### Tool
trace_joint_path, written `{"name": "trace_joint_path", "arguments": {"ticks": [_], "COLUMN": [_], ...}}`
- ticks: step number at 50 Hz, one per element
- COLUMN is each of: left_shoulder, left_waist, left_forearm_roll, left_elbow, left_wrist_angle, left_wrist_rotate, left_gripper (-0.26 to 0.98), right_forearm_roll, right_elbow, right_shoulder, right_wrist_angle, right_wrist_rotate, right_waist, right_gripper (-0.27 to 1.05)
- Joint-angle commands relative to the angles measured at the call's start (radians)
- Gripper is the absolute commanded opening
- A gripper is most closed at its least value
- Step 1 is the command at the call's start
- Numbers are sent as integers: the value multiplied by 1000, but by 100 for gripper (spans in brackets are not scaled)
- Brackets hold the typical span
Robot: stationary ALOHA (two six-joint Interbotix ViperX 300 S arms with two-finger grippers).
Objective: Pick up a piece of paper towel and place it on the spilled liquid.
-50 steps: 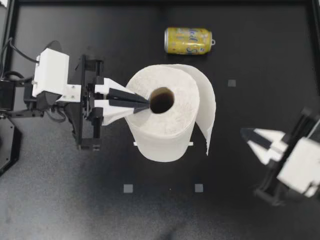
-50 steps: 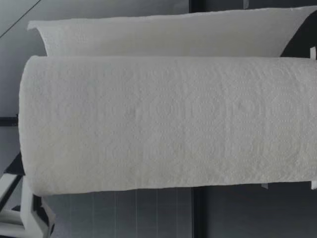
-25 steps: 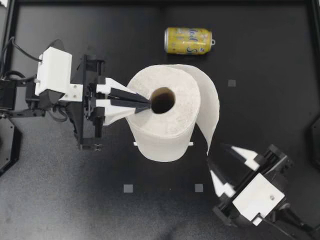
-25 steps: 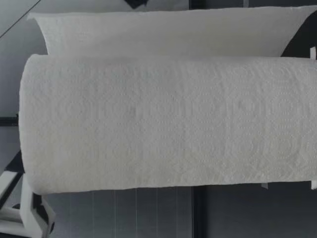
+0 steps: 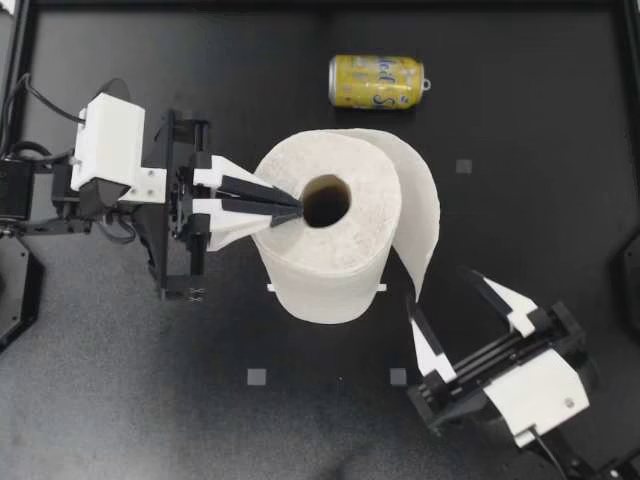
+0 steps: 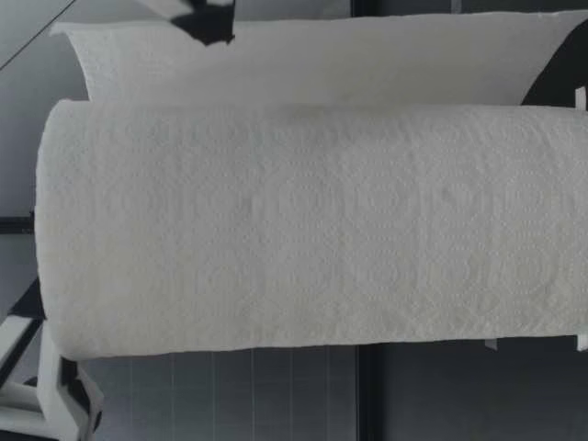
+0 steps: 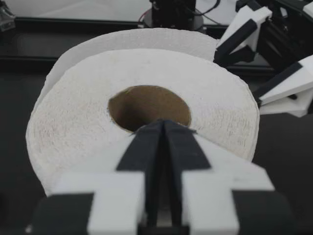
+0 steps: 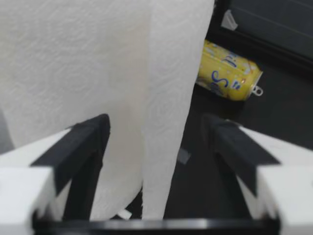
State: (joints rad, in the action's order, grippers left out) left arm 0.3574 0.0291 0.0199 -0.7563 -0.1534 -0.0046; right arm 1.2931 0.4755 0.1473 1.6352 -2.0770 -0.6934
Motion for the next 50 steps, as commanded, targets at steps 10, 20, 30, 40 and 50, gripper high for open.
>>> {"name": "trace_joint_path", "arguments": {"ticks": [10,20,30,40,50], "left_shoulder": [-18,-31,-35,-38,-40], "left_waist": [6,8,8,6,6], "left_forearm_roll": [11,12,12,18,18], "left_elbow": [-3,-3,-6,-8,-8], "left_wrist_angle": [18,20,23,49,72], "left_wrist_rotate": [0,0,-2,-3,-3], "left_gripper": [15,15,15,15,15], "right_forearm_roll": [38,57,126,132,130], "right_elbow": [-6,28,49,52,58], "right_shoulder": [-9,-31,-44,-43,-44], "right_wrist_angle": [9,11,9,8,5], "right_wrist_rotate": [3,5,6,6,11], "right_waist": [78,137,178,190,187], "right_gripper": [72,72,71,53,0]}}
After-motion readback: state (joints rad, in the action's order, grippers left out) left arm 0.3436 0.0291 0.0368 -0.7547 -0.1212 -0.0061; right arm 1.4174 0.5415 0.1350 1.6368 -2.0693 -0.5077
